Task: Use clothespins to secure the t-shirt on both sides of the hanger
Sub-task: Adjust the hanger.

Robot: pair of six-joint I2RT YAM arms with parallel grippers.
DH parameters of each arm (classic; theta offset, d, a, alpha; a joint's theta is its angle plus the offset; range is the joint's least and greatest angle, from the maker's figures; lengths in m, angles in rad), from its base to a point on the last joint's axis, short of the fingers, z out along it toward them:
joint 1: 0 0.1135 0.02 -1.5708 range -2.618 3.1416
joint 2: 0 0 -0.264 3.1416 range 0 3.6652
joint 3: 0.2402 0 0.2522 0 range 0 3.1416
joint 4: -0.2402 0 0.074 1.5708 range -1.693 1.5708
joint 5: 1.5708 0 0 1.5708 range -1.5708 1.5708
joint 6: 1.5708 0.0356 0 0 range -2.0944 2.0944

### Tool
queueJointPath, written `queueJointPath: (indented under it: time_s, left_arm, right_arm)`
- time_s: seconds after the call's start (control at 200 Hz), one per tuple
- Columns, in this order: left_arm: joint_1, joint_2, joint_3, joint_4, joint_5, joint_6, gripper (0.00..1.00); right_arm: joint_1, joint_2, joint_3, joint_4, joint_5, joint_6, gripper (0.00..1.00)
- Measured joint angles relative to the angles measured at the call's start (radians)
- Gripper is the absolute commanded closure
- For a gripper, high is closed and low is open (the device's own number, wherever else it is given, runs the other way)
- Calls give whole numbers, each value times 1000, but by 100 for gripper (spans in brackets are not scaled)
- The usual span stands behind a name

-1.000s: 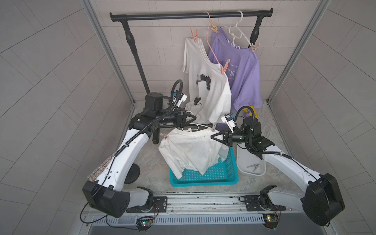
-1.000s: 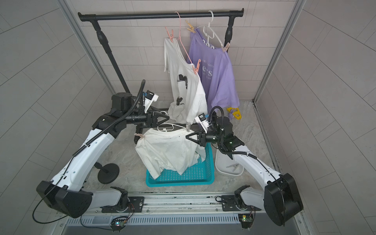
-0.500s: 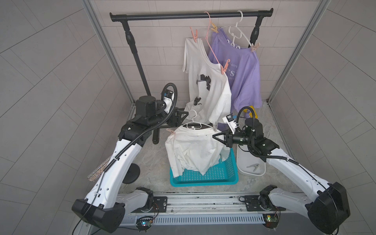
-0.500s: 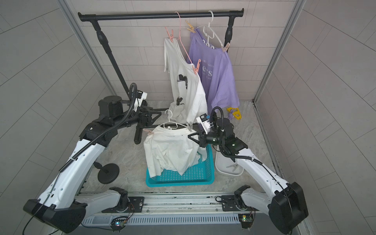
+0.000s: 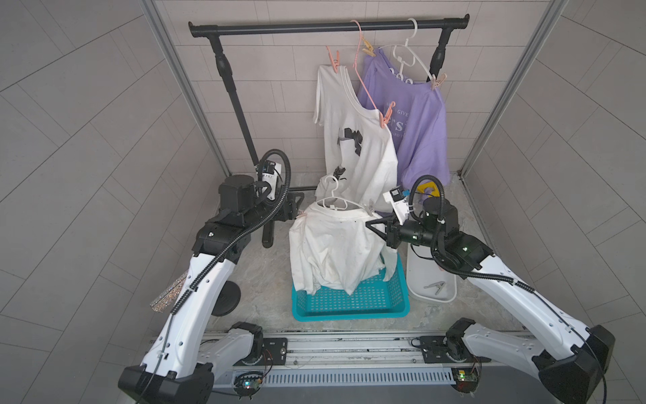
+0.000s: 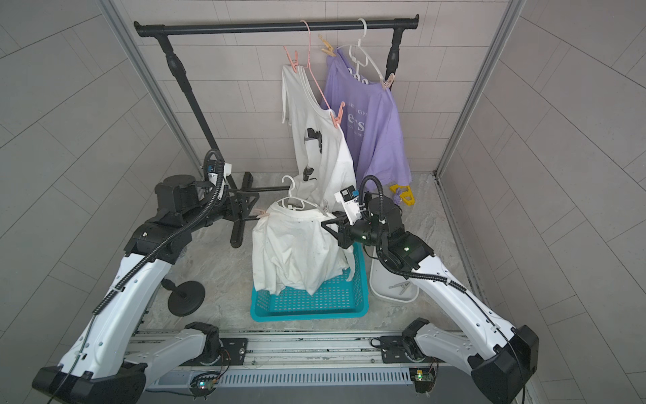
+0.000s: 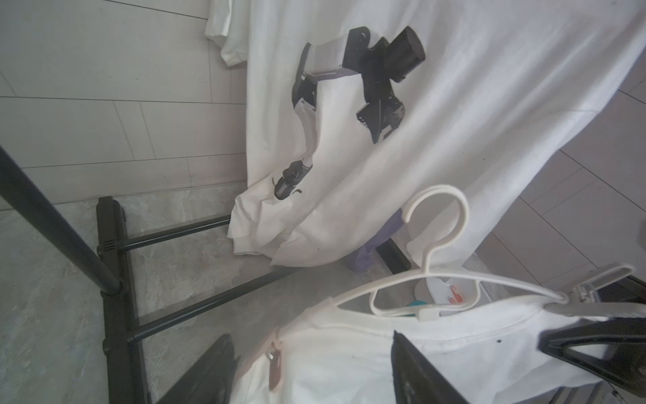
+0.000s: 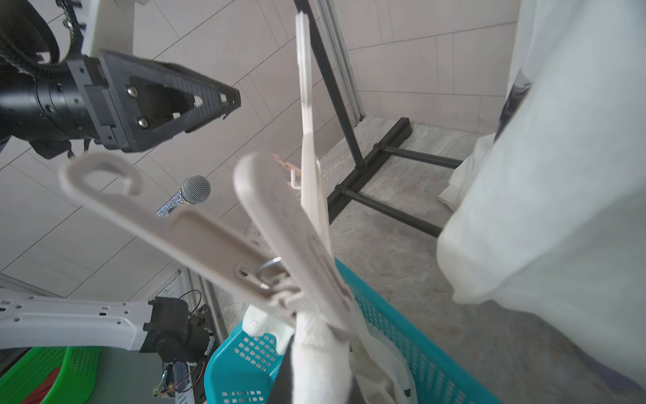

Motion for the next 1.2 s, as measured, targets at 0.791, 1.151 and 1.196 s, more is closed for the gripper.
queueJointPath:
  time_s: [0.791, 1.151, 1.196]
  left_arm:
    - [70, 15, -124, 148, 32, -89, 26]
    - [70, 55, -220, 273, 107, -145, 26]
    - [70, 66, -225, 284, 116, -148, 26]
  right_arm:
    - [139, 209, 494, -147, 387, -85, 100]
    - [165, 333, 679, -154, 513, -94, 100]
    - [168, 353, 707, -156, 521, -99, 100]
